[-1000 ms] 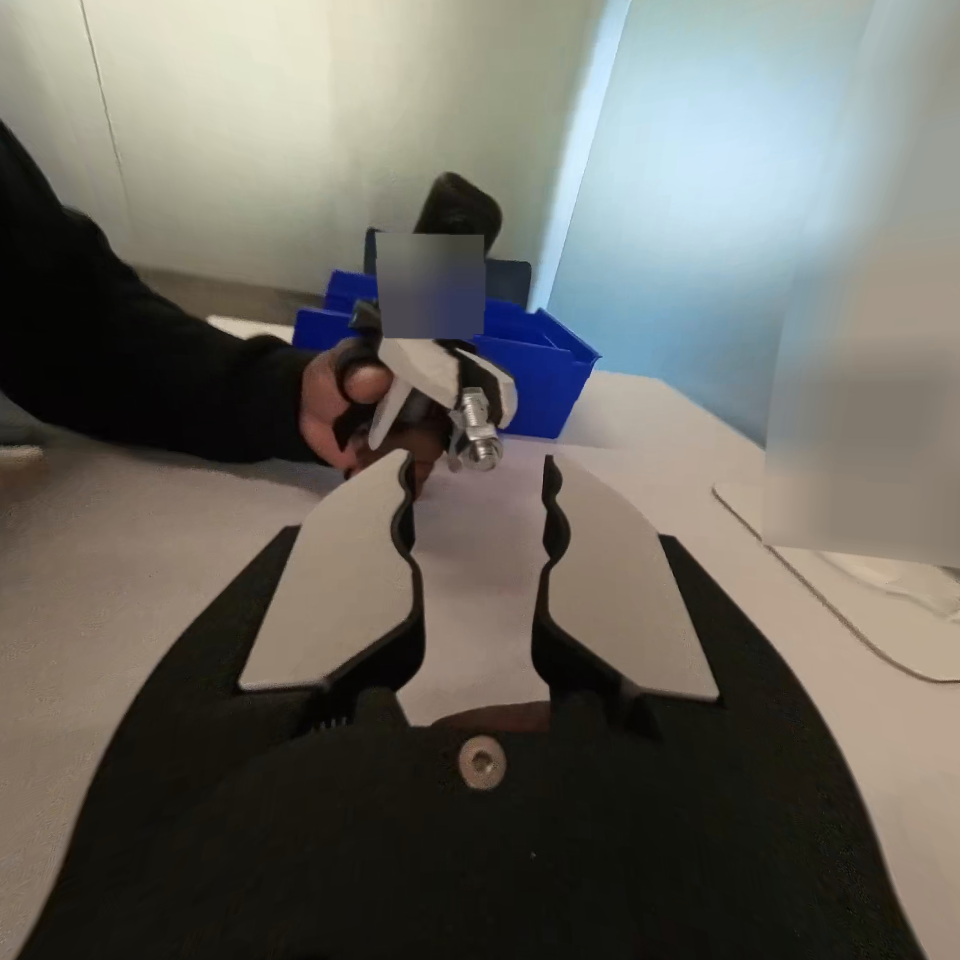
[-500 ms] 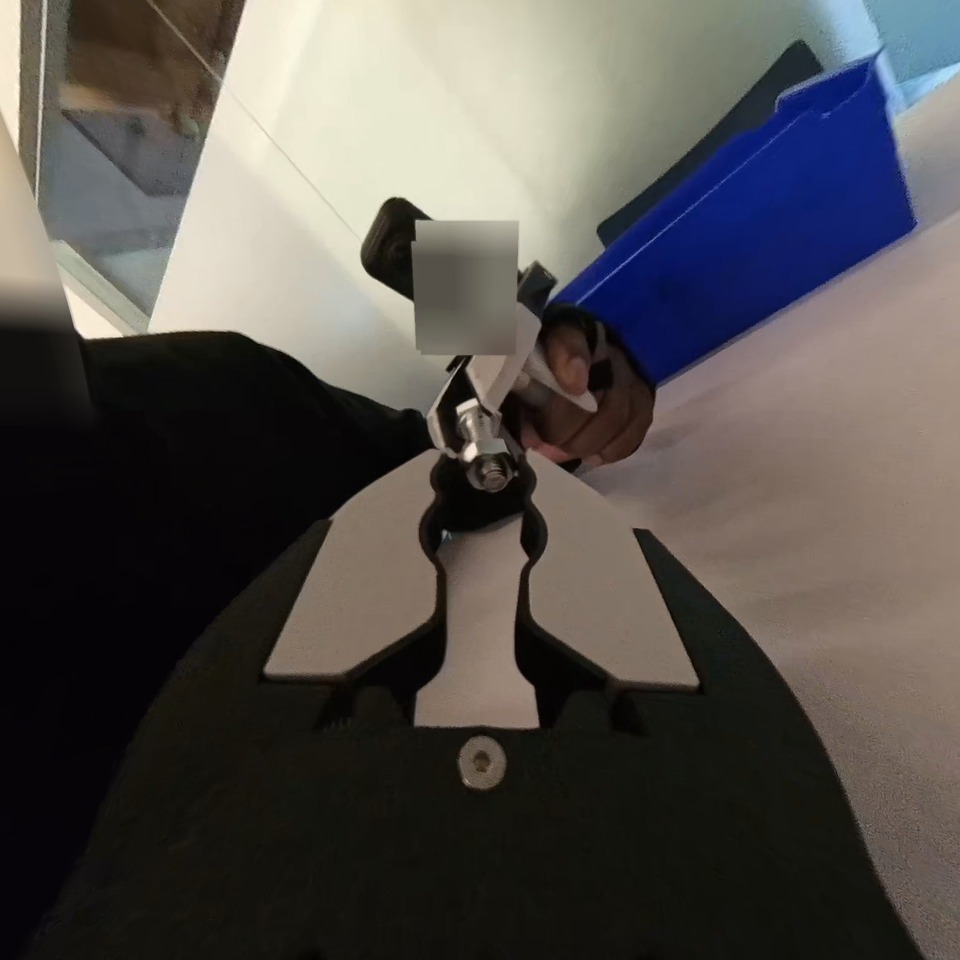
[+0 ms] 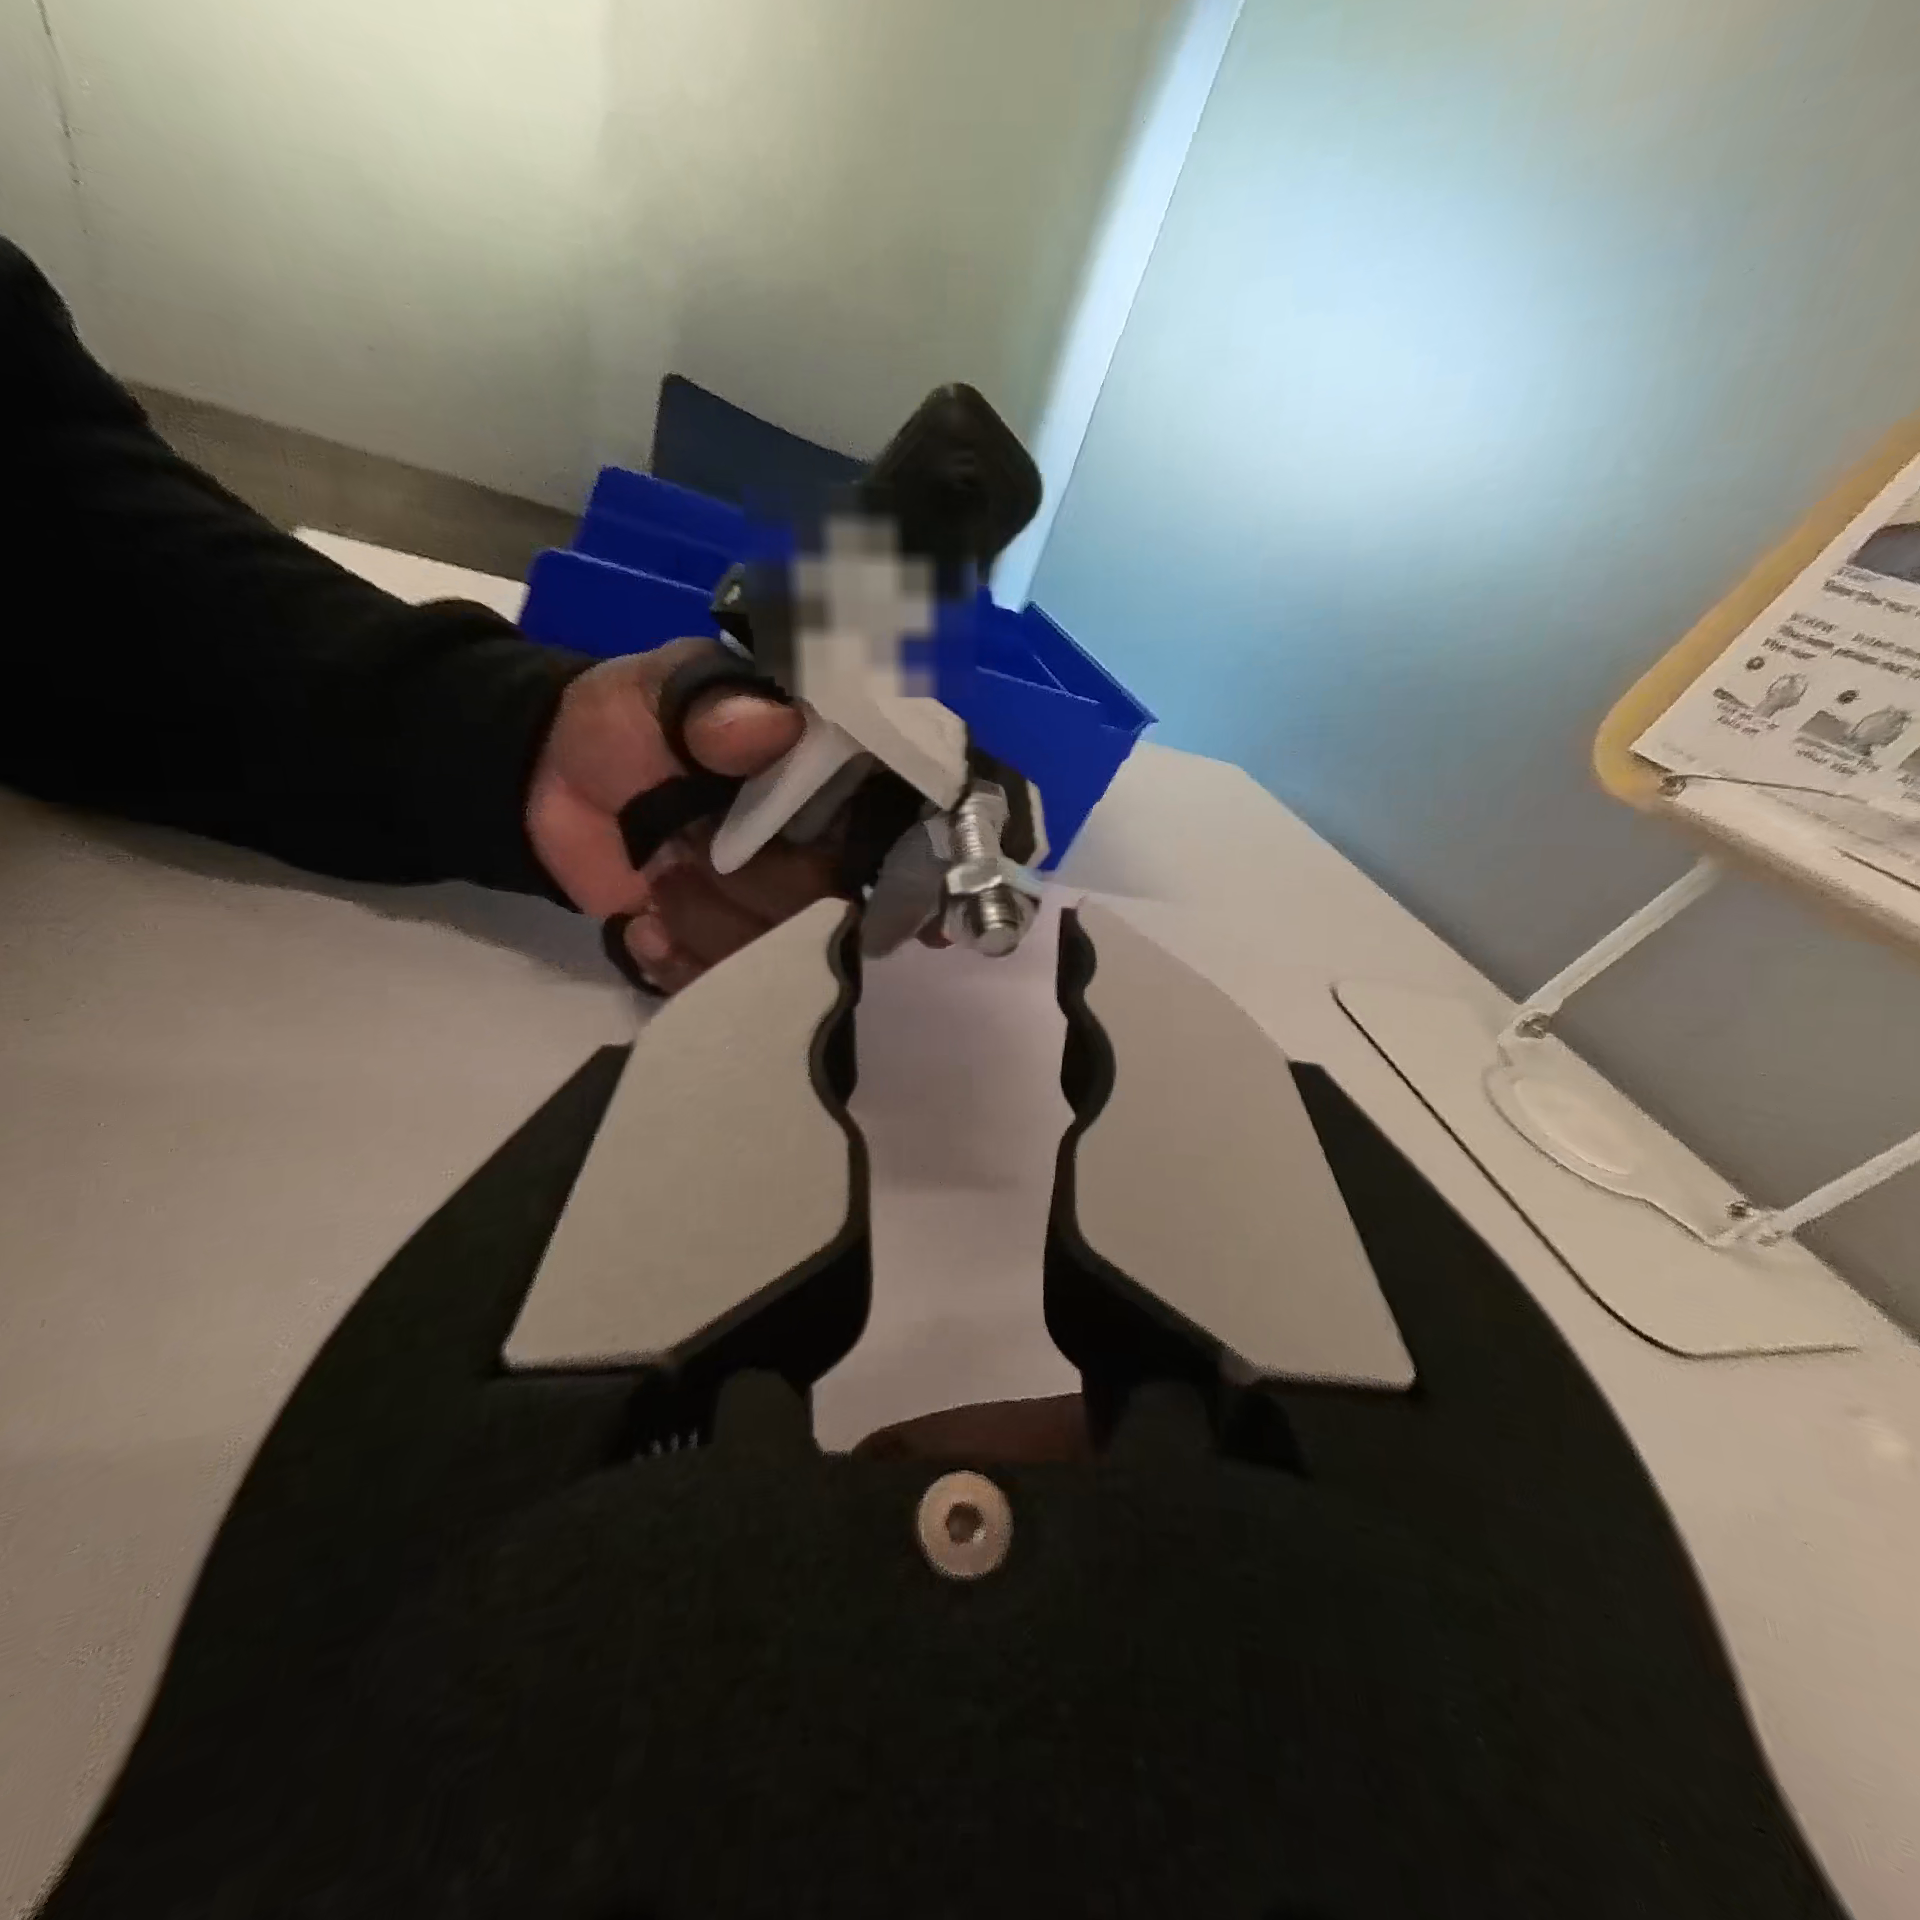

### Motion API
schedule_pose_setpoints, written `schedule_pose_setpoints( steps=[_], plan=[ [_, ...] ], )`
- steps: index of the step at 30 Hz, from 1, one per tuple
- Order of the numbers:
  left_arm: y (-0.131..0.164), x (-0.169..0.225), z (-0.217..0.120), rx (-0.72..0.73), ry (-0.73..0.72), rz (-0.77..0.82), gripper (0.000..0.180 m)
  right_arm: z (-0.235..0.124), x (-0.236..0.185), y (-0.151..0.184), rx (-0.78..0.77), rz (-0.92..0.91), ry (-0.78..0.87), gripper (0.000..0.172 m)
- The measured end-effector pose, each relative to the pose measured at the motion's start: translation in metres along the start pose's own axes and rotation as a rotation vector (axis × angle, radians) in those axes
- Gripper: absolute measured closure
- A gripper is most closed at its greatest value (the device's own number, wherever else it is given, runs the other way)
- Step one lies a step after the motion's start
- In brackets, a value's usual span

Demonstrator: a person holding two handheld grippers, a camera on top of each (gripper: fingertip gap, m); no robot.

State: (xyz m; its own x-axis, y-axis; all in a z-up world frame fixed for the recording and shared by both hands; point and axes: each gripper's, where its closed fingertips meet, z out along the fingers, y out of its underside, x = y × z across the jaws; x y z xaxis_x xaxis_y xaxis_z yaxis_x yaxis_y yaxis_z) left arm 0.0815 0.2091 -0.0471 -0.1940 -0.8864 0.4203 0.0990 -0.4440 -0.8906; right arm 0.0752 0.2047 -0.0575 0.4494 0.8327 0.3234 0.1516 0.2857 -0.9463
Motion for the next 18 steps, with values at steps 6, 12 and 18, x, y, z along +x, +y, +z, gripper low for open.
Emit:
schedule_pose_setpoints(
  steps=[6,12,18],
  plan=[
    [0.012,0.004,0.006,-0.083,-0.005,0.095,0.164,0.000,-0.003,-0.002,0.011,0.239,-0.108,0.154],
    [0.017,0.015,0.007,-0.187,-0.056,0.452,0.164,-0.006,-0.006,-0.010,0.120,0.913,-0.452,0.154],
    [0.000,0.009,0.002,-0.048,-0.034,0.205,0.164,-0.001,-0.001,0.003,0.031,0.404,-0.200,0.131]
  ],
)
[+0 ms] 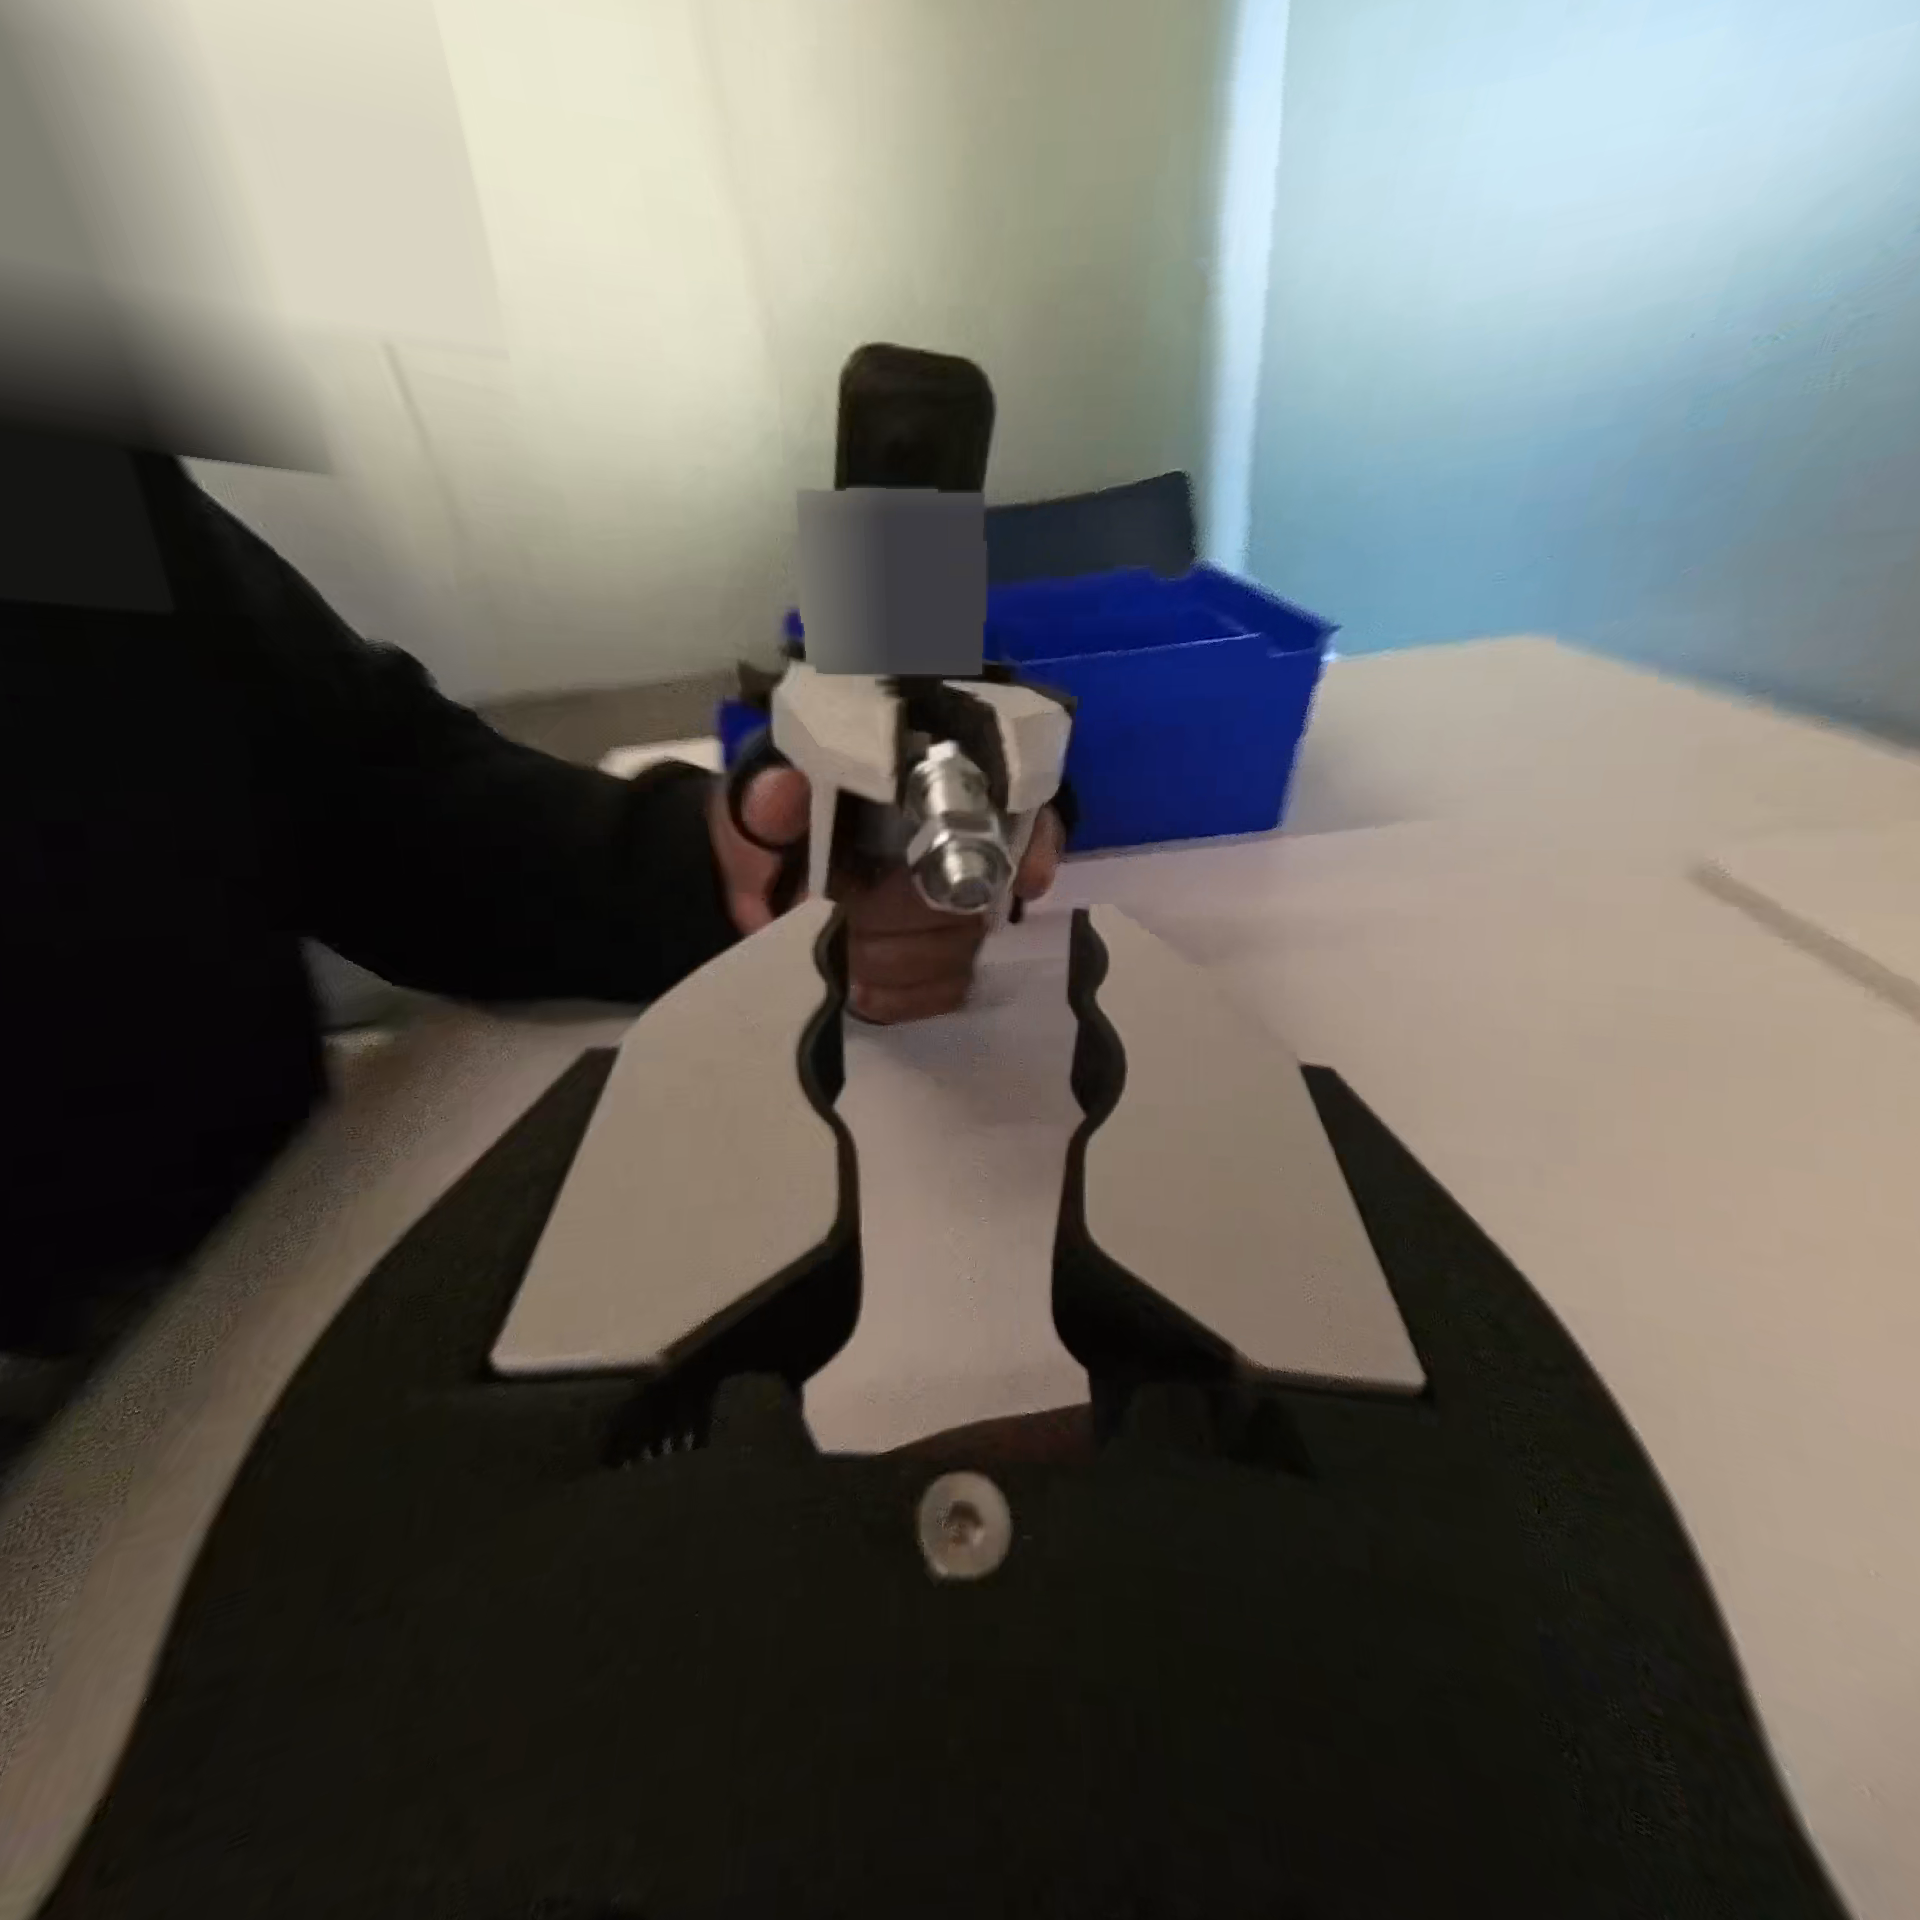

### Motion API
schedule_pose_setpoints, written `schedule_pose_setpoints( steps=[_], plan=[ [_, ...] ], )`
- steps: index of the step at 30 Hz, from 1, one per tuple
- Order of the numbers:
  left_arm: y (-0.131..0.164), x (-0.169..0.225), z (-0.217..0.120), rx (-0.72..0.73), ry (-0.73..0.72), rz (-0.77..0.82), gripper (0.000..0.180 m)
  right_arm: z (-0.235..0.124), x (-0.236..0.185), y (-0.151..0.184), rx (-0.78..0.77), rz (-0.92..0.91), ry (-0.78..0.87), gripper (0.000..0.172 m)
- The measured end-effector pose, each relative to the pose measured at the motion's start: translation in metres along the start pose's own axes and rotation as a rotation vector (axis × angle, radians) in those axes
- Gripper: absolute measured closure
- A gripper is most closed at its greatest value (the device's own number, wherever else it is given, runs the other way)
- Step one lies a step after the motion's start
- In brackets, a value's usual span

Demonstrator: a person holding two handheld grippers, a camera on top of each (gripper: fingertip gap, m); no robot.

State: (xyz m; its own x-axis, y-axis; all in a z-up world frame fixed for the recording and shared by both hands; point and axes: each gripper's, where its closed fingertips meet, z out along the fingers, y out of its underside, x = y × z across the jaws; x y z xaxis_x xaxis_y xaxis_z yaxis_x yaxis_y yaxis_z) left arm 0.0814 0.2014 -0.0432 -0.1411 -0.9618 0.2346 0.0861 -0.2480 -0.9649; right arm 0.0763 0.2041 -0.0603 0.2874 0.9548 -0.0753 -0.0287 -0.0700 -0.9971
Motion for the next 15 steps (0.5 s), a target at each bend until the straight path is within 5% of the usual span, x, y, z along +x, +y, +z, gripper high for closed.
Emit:
schedule_pose_setpoints(
  steps=[10,13,15],
  plan=[
    [0.007,-0.002,0.004,0.025,0.062,-0.231,0.164,0.000,0.003,-0.002,-0.072,-0.620,0.292,0.137],
    [0.011,-0.001,0.006,0.021,0.076,-0.258,0.164,0.001,0.000,-0.001,-0.088,-0.594,0.269,0.152],
    [0.012,-0.002,0.005,0.002,0.072,-0.230,0.164,0.002,-0.001,0.001,-0.082,-0.400,0.193,0.152]
  ],
)
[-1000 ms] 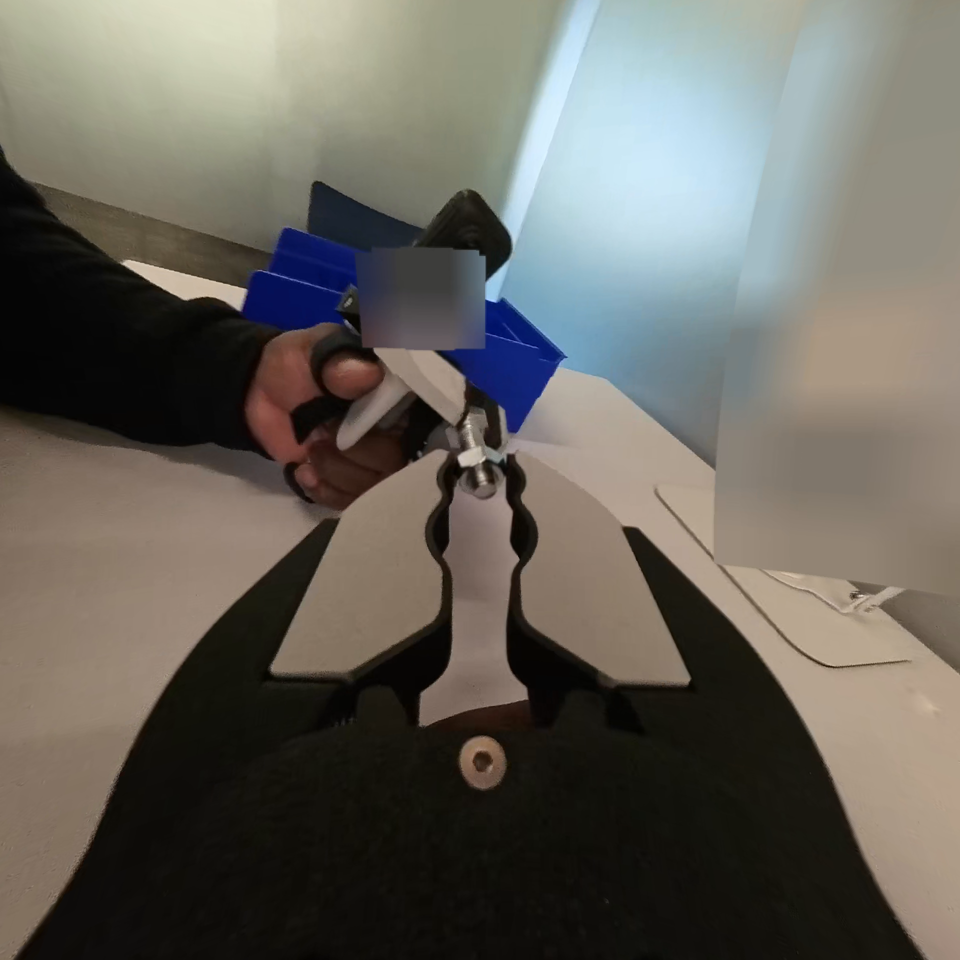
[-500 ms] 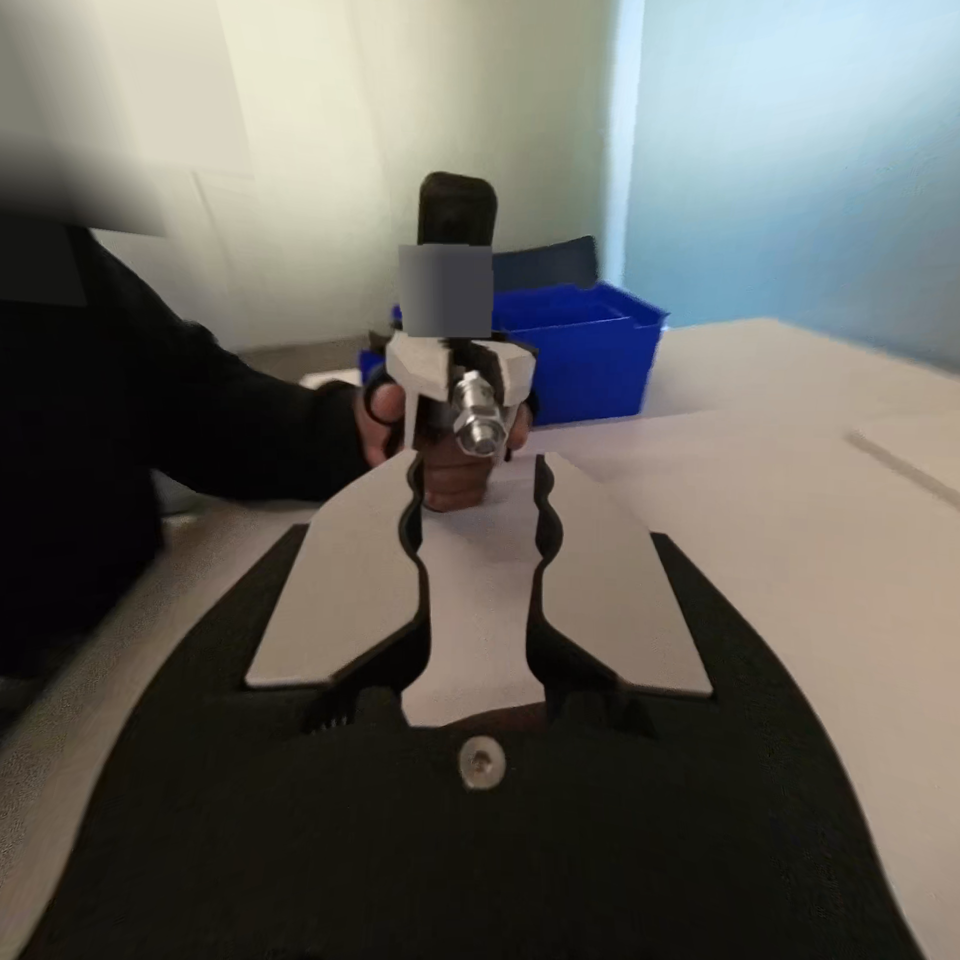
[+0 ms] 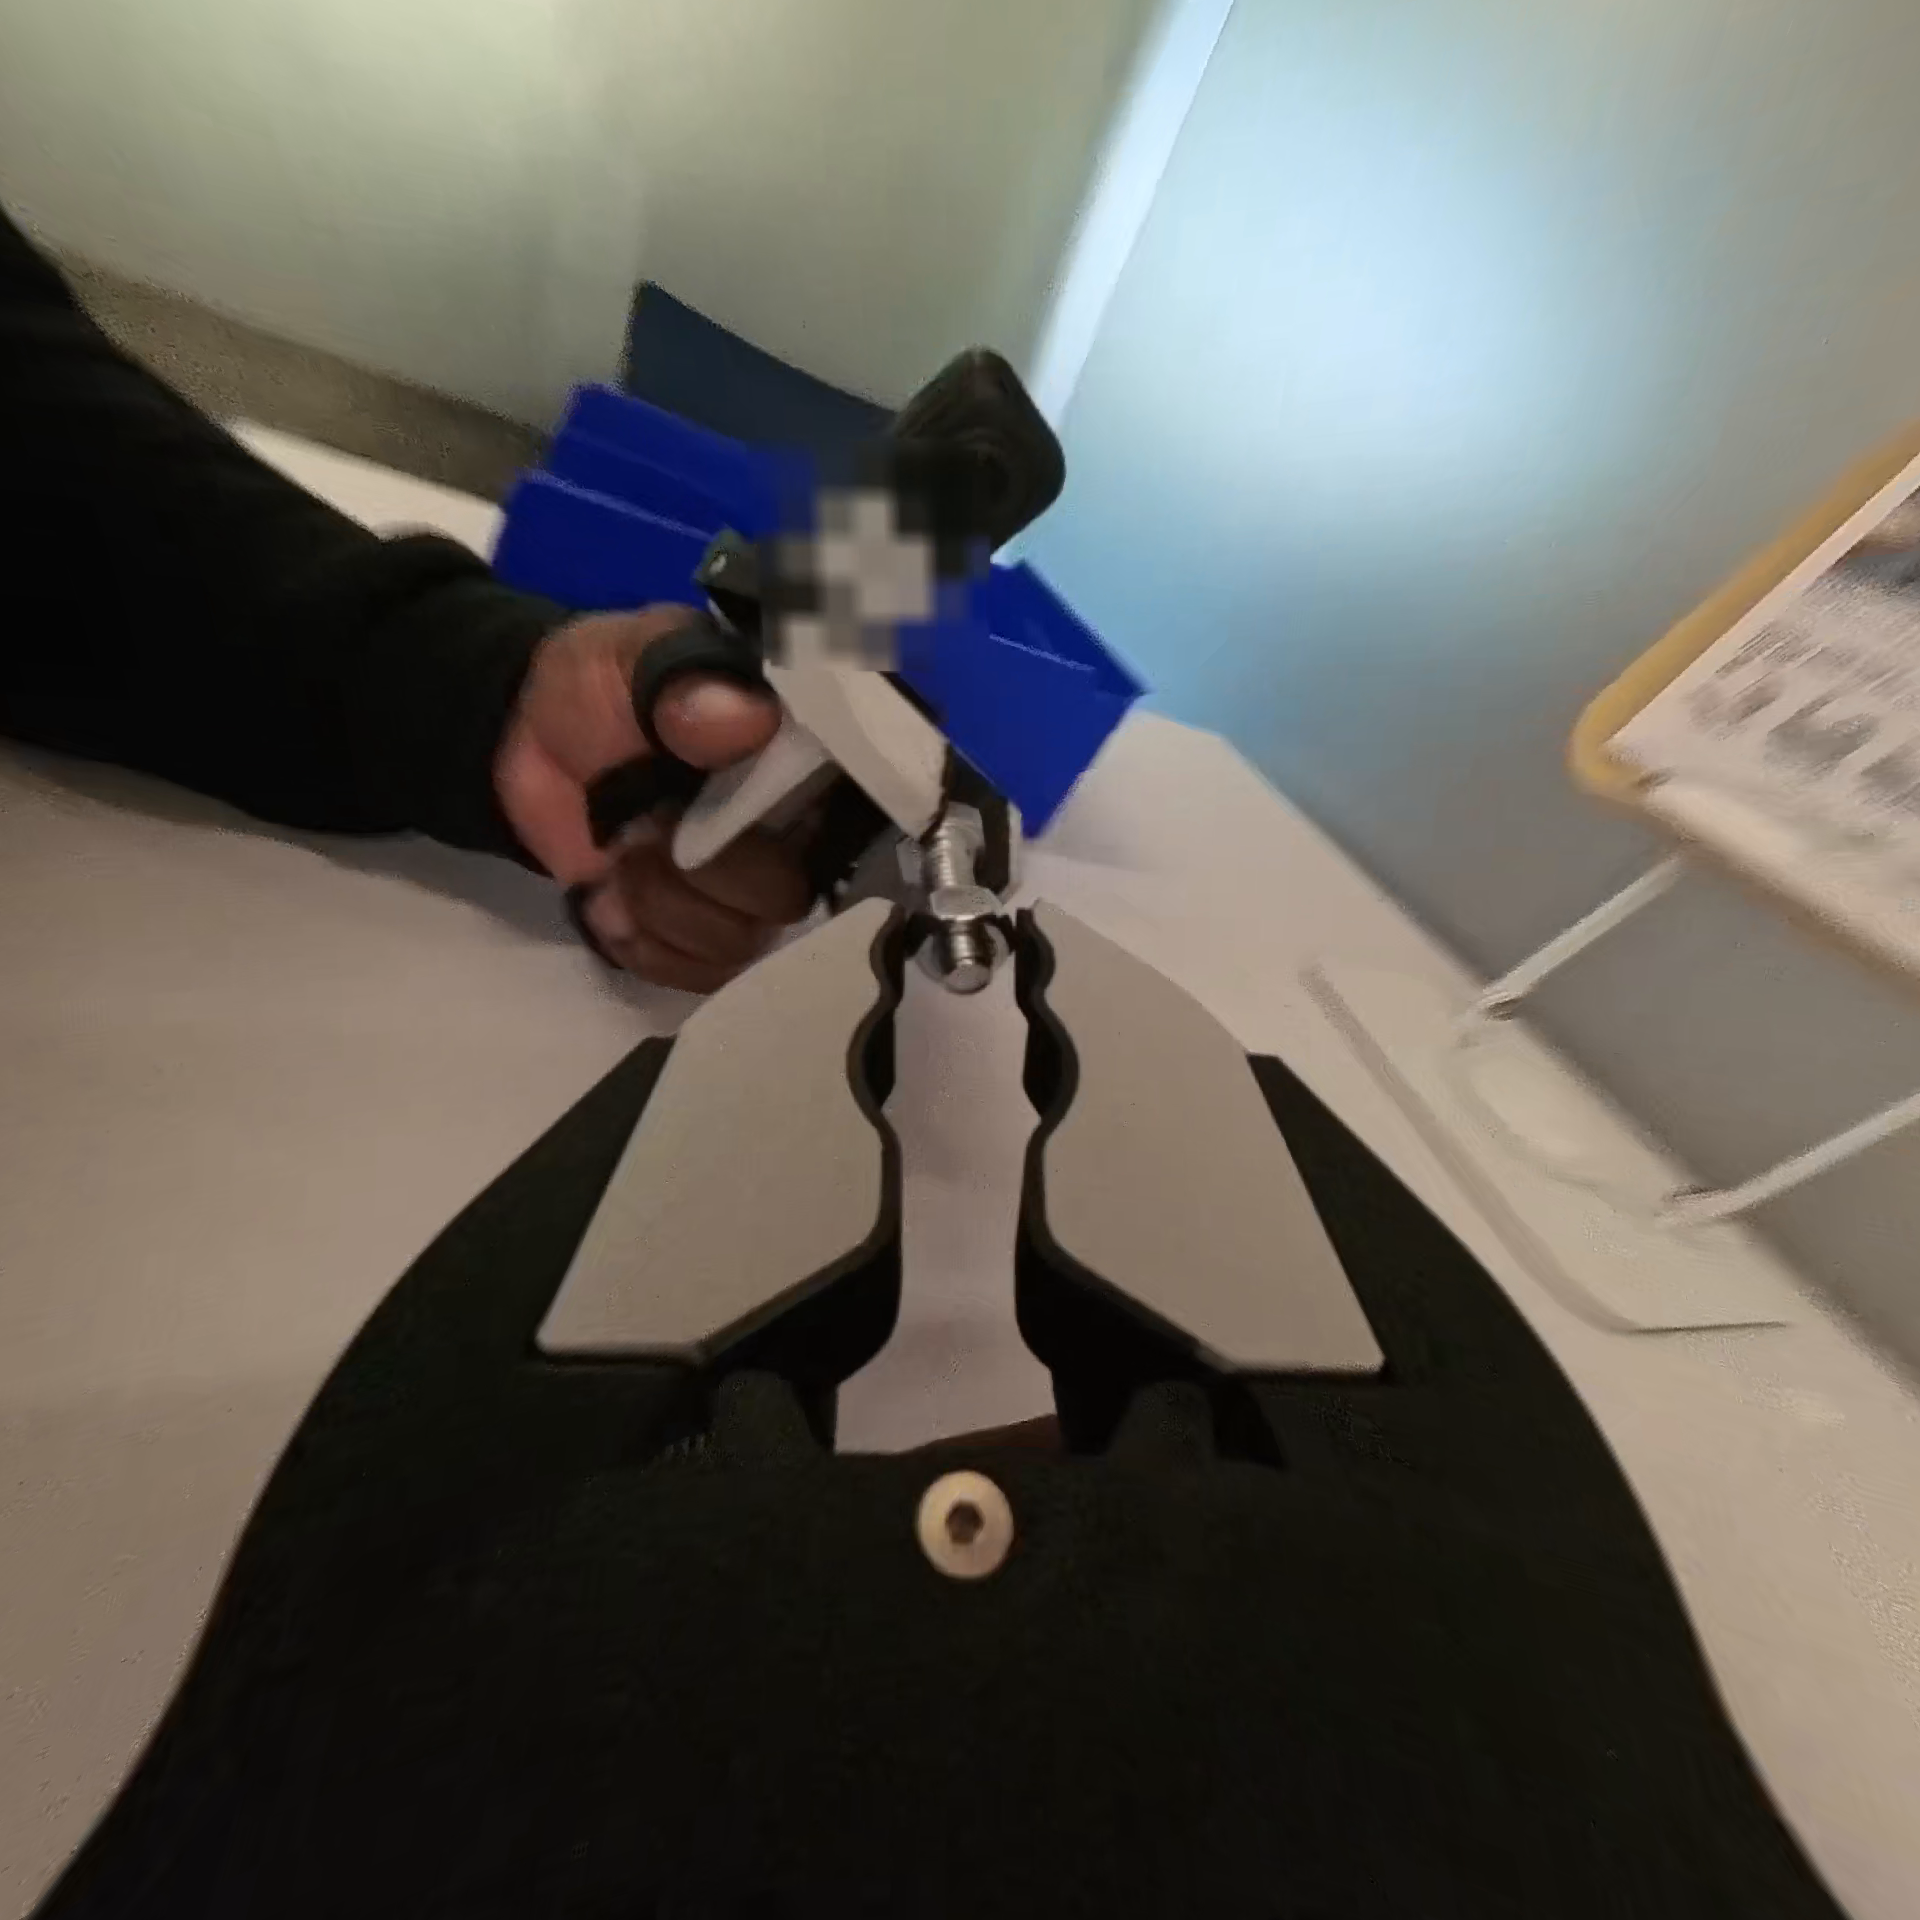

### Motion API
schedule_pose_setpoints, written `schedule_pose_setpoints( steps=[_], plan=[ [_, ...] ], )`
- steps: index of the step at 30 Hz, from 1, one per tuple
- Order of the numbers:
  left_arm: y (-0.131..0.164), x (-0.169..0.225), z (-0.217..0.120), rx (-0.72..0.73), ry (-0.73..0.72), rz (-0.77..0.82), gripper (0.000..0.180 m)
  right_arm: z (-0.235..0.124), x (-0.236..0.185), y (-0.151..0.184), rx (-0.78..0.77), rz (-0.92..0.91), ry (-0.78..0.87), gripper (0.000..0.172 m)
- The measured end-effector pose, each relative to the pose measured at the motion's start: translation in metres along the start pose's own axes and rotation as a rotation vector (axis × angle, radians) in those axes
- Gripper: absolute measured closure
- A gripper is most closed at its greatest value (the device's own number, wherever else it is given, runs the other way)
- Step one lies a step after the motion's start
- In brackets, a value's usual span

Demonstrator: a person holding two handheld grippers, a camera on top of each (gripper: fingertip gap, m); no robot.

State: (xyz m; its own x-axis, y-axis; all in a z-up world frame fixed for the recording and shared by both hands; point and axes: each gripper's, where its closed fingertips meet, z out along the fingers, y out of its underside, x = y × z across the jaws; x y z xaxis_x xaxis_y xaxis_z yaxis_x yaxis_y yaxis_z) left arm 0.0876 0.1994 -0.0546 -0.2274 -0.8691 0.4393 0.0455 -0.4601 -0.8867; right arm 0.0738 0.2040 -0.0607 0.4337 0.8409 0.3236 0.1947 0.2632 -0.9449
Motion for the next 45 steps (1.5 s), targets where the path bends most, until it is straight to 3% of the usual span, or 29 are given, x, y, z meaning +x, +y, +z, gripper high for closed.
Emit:
schedule_pose_setpoints(
  steps=[3,5,8,12,17,20,23,26,30,33,35,36,40,45],
  plan=[
    [0.006,0.001,-0.001,-0.080,-0.034,0.156,0.164,-0.001,-0.005,0.001,0.017,0.484,-0.229,0.152],
    [0.011,0.002,-0.001,-0.150,-0.063,0.291,0.164,-0.004,-0.007,-0.003,0.064,0.676,-0.334,0.152],
    [0.016,0.002,0.000,-0.205,-0.097,0.386,0.164,-0.002,-0.007,-0.003,0.078,0.523,-0.268,0.143],
    [0.003,0.001,-0.002,-0.090,-0.068,0.229,0.164,0.000,-0.010,0.005,-0.004,0.130,-0.125,0.131],
    [-0.007,-0.003,-0.008,-0.017,-0.051,0.115,0.164,0.000,0.000,0.012,-0.056,-0.162,0.043,0.129],
    [-0.005,-0.004,-0.007,-0.020,-0.040,0.068,0.164,-0.002,0.007,0.007,-0.037,-0.239,0.124,0.127],
    [0.000,-0.005,-0.005,-0.042,-0.034,0.031,0.164,-0.003,0.005,0.003,-0.024,-0.265,0.129,0.129],
    [0.007,-0.006,-0.001,-0.071,-0.034,0.020,0.164,-0.001,-0.003,0.005,-0.035,-0.218,0.057,0.153],
    [0.010,-0.007,-0.004,-0.109,-0.052,0.096,0.164,0.002,-0.007,0.010,-0.055,0.204,-0.107,0.155],
    [0.006,0.001,-0.002,-0.091,-0.023,0.141,0.164,-0.003,-0.007,-0.001,0.045,0.480,-0.230,0.155],
    [0.002,0.003,0.000,-0.063,-0.030,0.157,0.164,-0.006,-0.003,-0.006,0.106,0.455,-0.207,0.152],
    [0.001,0.003,-0.001,-0.054,-0.036,0.155,0.164,-0.007,0.001,-0.008,0.124,0.408,-0.165,0.141],
    [-0.009,0.001,-0.005,0.017,-0.026,0.096,0.164,-0.005,0.004,-0.006,0.100,0.238,-0.065,0.130],
    [-0.009,0.000,-0.004,0.035,-0.012,0.055,0.164,0.000,0.005,-0.004,0.069,0.128,0.028,0.140]
  ],
)
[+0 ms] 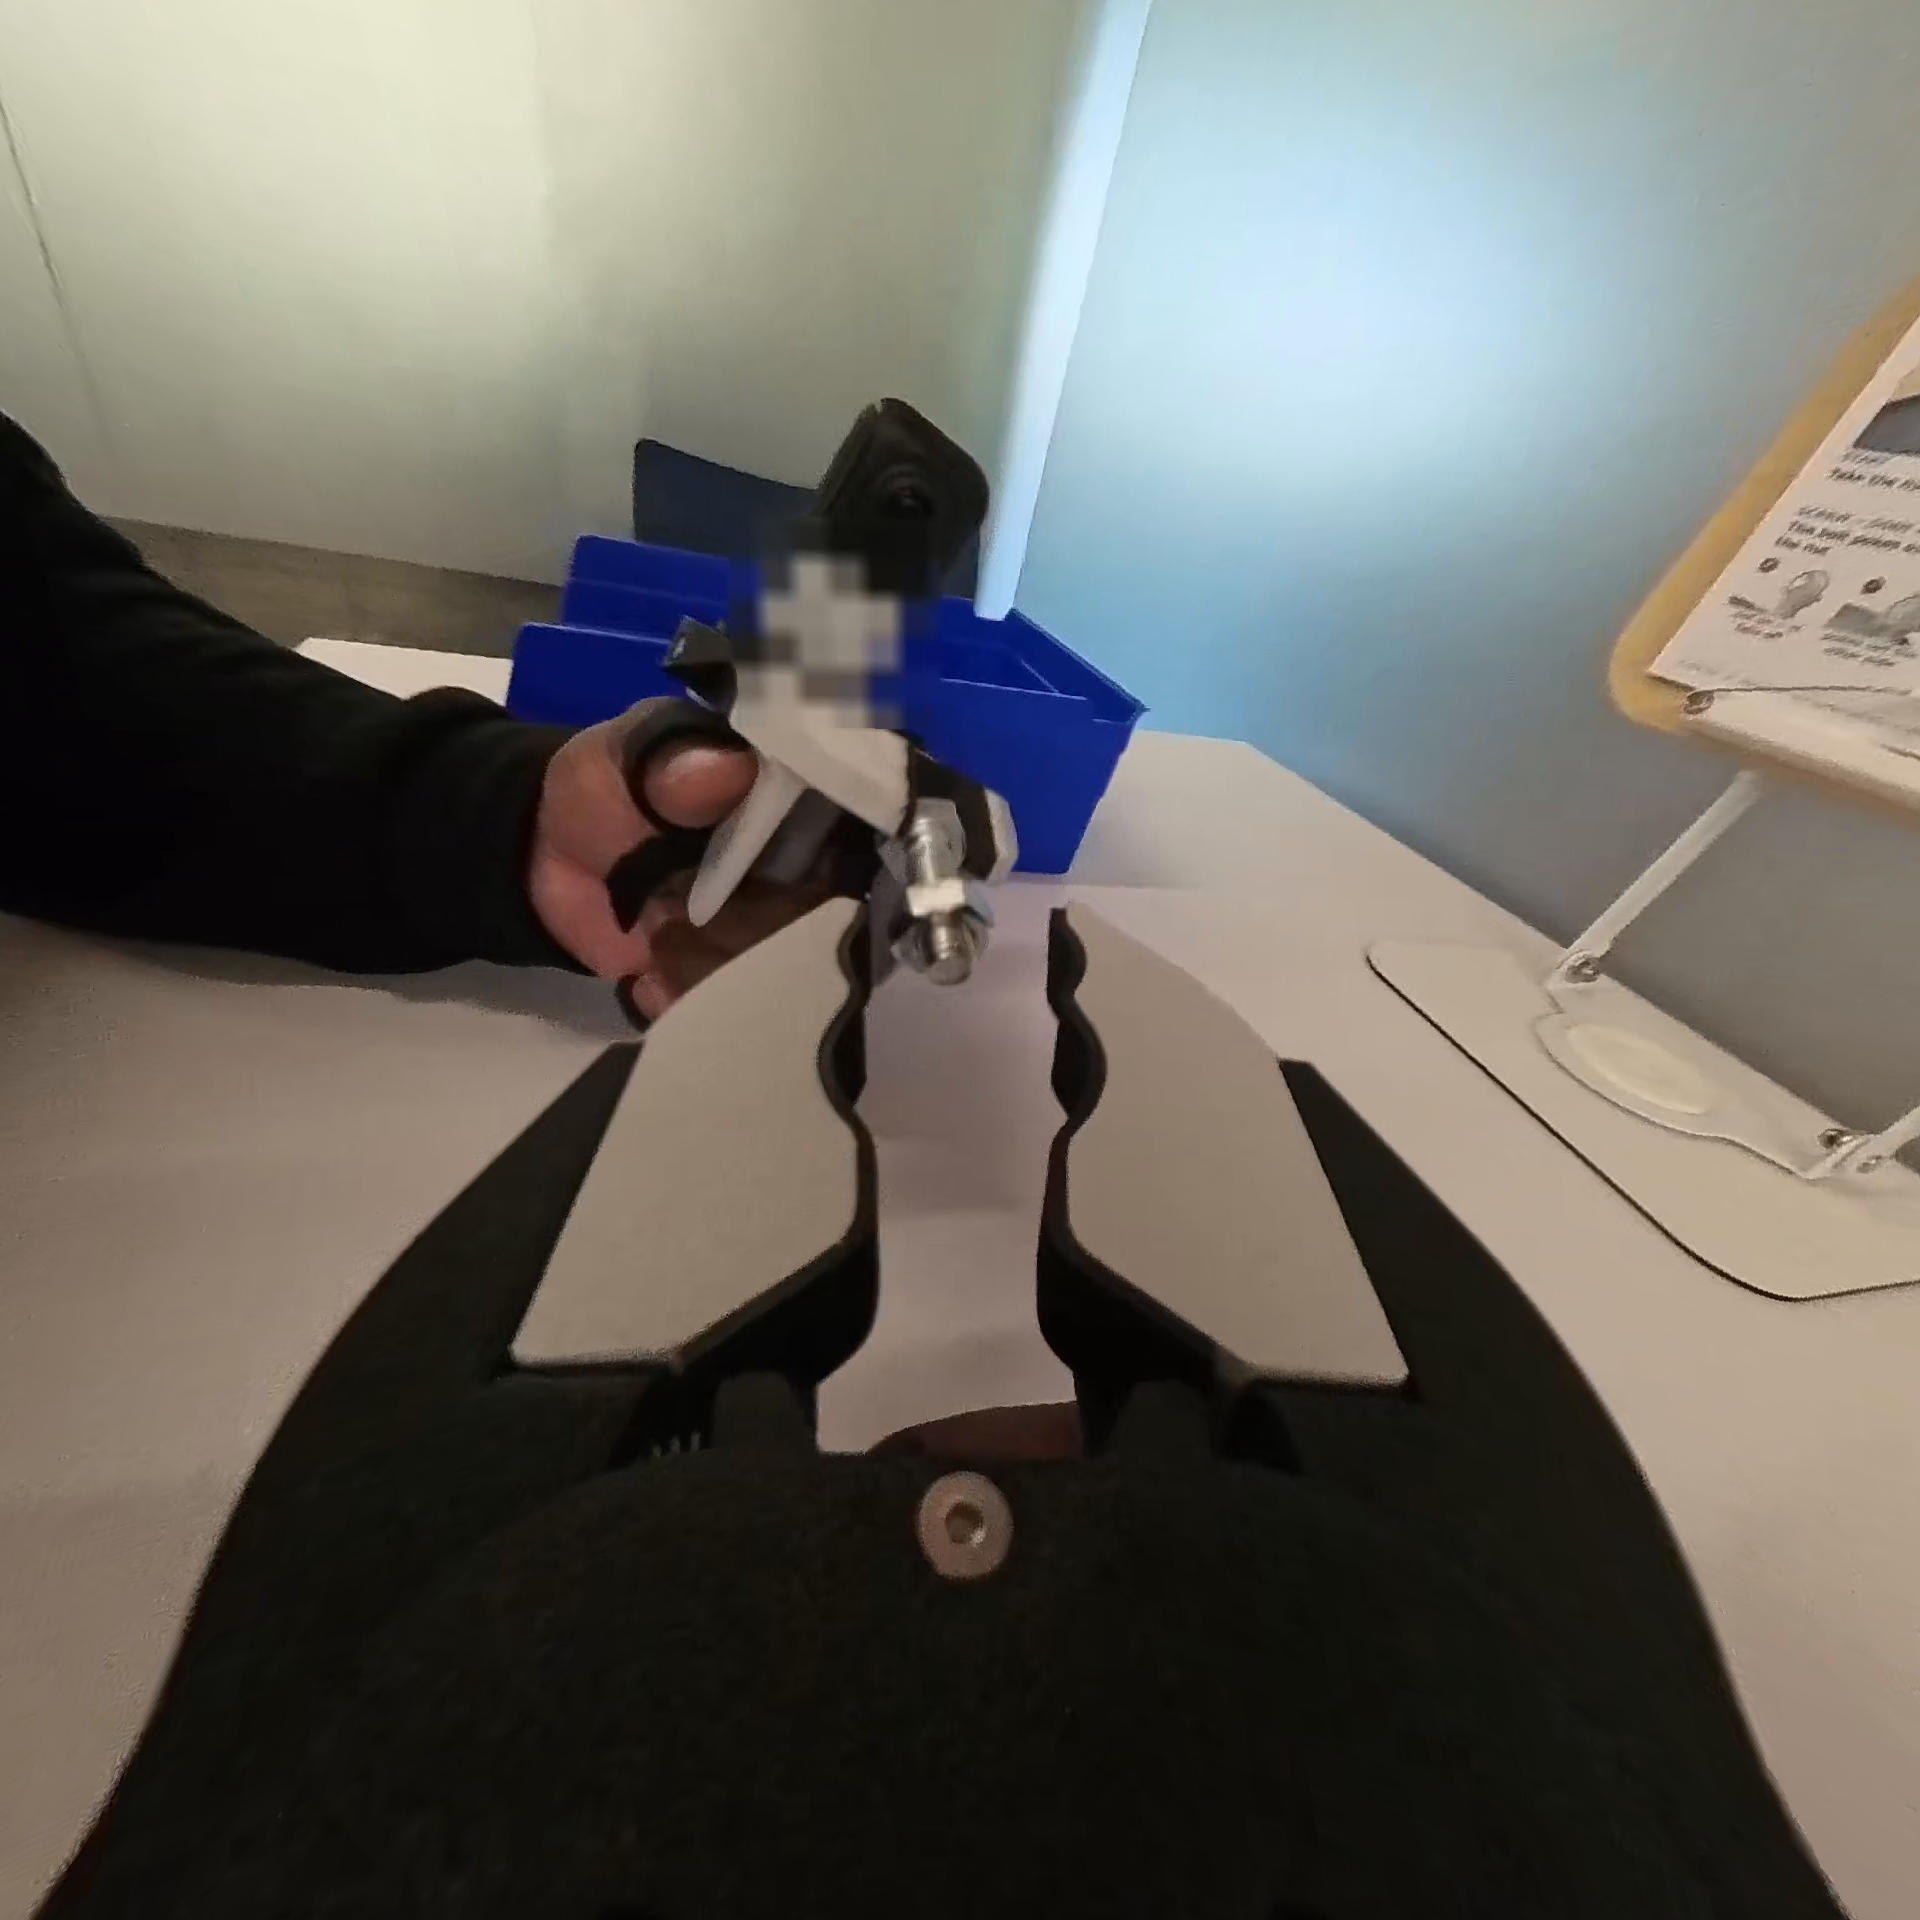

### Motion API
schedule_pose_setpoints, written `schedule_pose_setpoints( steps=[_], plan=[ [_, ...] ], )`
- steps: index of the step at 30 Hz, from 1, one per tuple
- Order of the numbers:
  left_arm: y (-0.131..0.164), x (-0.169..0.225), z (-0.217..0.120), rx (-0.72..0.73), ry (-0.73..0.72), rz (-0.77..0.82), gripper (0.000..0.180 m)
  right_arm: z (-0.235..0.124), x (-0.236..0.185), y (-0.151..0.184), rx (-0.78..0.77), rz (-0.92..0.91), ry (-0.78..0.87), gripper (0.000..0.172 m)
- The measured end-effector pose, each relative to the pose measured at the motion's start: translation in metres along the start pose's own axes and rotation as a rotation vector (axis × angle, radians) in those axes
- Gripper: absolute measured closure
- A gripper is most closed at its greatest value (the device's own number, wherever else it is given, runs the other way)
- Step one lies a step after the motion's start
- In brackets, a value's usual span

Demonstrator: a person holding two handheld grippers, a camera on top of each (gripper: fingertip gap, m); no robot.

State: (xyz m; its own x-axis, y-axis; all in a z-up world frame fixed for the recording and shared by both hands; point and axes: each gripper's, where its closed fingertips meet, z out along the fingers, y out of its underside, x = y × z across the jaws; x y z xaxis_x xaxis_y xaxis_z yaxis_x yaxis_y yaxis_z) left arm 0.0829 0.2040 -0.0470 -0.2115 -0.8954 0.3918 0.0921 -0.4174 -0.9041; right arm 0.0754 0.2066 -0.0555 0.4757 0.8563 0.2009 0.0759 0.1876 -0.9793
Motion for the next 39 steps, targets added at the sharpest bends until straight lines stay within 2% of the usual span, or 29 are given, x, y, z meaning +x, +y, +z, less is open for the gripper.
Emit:
schedule_pose_setpoints(
  steps=[2,5,8,10,13,16,19,22,24,28,32,35,39],
  plan=[
    [0.003,0.000,0.003,-0.013,-0.006,0.007,0.164,0.001,-0.003,0.002,-0.015,-0.006,-0.015,0.152],
    [0.001,-0.001,0.003,0.013,0.006,-0.021,0.163,0.002,-0.001,0.003,-0.043,0.001,0.004,0.153],
    [-0.010,-0.003,-0.001,0.082,0.014,-0.044,0.147,0.000,0.008,-0.002,-0.074,-0.026,0.078,0.154],
    [-0.020,-0.003,-0.007,0.137,0.014,-0.038,0.144,-0.008,0.018,-0.015,-0.096,-0.061,0.162,0.154],
    [-0.023,-0.005,-0.010,0.133,-0.006,-0.022,0.145,-0.048,0.040,-0.050,-0.136,-0.161,0.347,0.154],
    [-0.012,-0.007,-0.005,0.057,-0.030,0.014,0.148,-0.133,0.083,-0.072,-0.297,-0.310,0.626,0.154],
    [-0.002,-0.005,0.002,0.007,-0.042,0.049,0.151,-0.228,0.129,-0.040,-0.554,-0.223,0.796,0.154],
    [0.004,-0.003,0.006,-0.021,-0.042,0.065,0.153,-0.281,0.145,0.029,-0.726,0.034,0.736,0.154],
    [0.008,-0.002,0.009,-0.052,-0.053,0.095,0.154,-0.286,0.146,0.060,-0.784,0.046,0.685,0.154],
    [0.015,0.002,0.012,-0.105,-0.085,0.183,0.156,-0.253,0.133,0.093,-0.856,0.026,0.533,0.154],
    [0.017,0.008,0.013,-0.139,-0.124,0.277,0.157,-0.246,0.133,0.126,-1.018,-0.047,0.497,0.153],
    [0.021,0.016,0.011,-0.163,-0.149,0.325,0.157,-0.254,0.136,0.124,-1.051,-0.044,0.541,0.153],
    [0.026,0.031,0.001,-0.154,-0.188,0.335,0.150,-0.282,0.142,0.105,-1.065,-0.047,0.669,0.128]
  ],
)
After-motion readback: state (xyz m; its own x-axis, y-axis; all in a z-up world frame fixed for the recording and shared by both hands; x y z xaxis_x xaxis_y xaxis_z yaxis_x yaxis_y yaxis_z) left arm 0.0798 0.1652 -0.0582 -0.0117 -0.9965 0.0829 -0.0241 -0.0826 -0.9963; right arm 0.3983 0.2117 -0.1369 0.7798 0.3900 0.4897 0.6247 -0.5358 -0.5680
